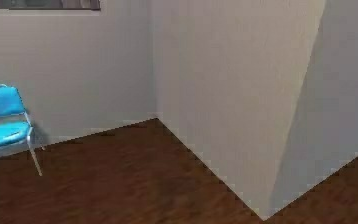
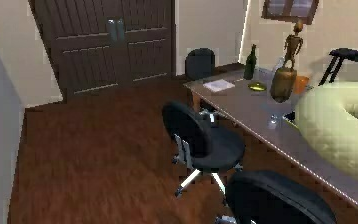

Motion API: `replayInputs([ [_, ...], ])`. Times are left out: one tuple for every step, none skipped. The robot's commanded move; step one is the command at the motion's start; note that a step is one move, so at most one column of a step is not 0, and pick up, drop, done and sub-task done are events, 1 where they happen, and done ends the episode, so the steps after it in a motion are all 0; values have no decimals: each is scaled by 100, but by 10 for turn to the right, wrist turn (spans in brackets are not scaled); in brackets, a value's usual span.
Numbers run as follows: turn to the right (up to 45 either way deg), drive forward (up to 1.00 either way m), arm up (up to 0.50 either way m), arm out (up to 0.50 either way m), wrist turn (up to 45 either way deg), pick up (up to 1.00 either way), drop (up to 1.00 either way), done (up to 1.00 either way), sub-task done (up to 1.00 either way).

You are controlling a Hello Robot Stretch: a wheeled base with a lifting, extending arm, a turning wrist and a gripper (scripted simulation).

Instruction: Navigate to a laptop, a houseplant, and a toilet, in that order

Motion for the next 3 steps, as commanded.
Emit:
replayInputs([
  [-450,0,0,0,0,0,0,0,0],
  [-450,0,0,0,0,0,0,0,0],
  [-240,0,0,0,0,0,0,0,0],
])
